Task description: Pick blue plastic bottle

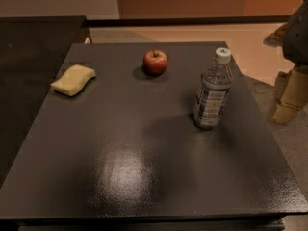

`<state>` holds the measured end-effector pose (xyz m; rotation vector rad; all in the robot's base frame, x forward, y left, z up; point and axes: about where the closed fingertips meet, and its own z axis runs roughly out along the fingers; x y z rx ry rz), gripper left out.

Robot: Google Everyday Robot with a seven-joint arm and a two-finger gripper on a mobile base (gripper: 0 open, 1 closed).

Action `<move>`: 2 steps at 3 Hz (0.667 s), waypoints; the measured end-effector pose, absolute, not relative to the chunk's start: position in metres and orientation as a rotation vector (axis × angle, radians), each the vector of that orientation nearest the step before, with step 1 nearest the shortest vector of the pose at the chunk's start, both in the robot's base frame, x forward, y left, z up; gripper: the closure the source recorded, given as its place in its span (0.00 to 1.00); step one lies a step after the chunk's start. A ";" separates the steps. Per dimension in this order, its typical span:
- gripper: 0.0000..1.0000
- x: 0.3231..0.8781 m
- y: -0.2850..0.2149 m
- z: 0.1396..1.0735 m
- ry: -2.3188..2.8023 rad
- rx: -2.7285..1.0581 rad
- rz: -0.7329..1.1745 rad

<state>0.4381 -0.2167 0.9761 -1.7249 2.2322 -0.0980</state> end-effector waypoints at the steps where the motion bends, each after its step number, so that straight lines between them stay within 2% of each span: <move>1: 0.00 0.438 -0.217 0.976 2.232 -1.725 -0.098; 2: 0.00 0.440 -0.215 0.975 2.230 -1.715 -0.086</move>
Offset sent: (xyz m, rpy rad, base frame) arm 0.0663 0.0498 -0.0254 0.3482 -0.0093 -0.0728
